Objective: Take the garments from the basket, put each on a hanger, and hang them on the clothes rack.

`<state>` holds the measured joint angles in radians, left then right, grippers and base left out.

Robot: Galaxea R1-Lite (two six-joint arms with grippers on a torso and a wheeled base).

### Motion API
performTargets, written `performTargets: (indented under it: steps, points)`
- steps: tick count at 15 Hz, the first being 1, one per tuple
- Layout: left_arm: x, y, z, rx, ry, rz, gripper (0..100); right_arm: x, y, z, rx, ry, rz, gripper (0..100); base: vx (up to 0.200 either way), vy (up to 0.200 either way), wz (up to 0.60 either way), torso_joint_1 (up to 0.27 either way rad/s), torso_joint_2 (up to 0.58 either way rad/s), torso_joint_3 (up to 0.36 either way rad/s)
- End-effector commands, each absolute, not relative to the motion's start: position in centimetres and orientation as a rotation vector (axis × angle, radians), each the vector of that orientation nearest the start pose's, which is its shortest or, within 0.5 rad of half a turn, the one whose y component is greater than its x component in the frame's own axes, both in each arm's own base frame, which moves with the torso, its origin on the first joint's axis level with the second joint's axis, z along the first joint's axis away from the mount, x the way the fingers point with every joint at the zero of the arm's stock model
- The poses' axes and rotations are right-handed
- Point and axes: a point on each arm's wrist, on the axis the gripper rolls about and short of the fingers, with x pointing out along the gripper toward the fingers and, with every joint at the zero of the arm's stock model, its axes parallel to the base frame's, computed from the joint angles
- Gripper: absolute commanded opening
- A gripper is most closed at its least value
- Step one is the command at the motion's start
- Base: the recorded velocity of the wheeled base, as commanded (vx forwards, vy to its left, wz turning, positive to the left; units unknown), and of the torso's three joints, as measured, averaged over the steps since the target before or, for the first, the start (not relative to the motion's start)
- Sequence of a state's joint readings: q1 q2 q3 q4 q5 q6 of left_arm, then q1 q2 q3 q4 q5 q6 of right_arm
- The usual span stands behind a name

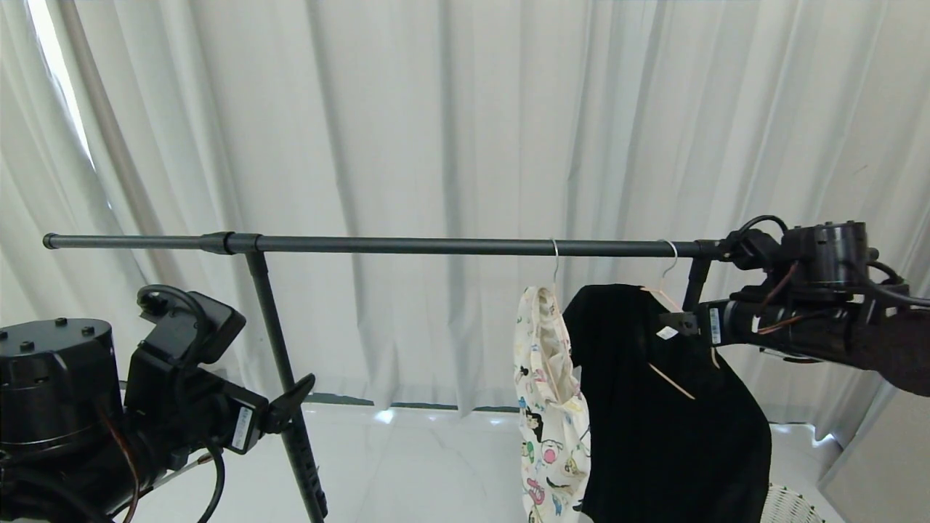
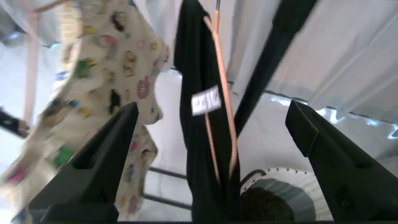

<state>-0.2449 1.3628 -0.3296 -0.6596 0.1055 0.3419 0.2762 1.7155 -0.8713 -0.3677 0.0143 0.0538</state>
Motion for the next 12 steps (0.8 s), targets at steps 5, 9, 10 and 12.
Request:
performTargets:
  steps: [5, 9, 10, 12]
  points:
    - [18.1, -2.0, 14.8, 0.383, 0.346, -0.076, 100, 18.4, 2.6, 20.2, -0.183, 0.541, 0.111, 100, 0.0, 0.0, 0.0, 0.0, 0.0, 0.0]
    - [18.1, 0.8, 14.5, 0.356, 0.388, 0.068, 100, 15.4, 0.3, 20.1, -0.381, 0.509, 0.052, 100, 0.0, 0.0, 0.0, 0.0, 0.0, 0.0]
    - [18.1, 1.2, 14.4, 0.353, 0.396, 0.087, 100, 15.4, -0.2, 20.1, -0.44, 0.509, 0.034, 100, 0.0, 0.0, 0.0, 0.0, 0.0, 0.0]
    - [18.2, 1.4, 14.4, 0.351, 0.398, 0.099, 100, 15.6, -0.7, 20.2, -0.459, 0.492, 0.006, 100, 0.0, 0.0, 0.0, 0.0, 0.0, 0.0]
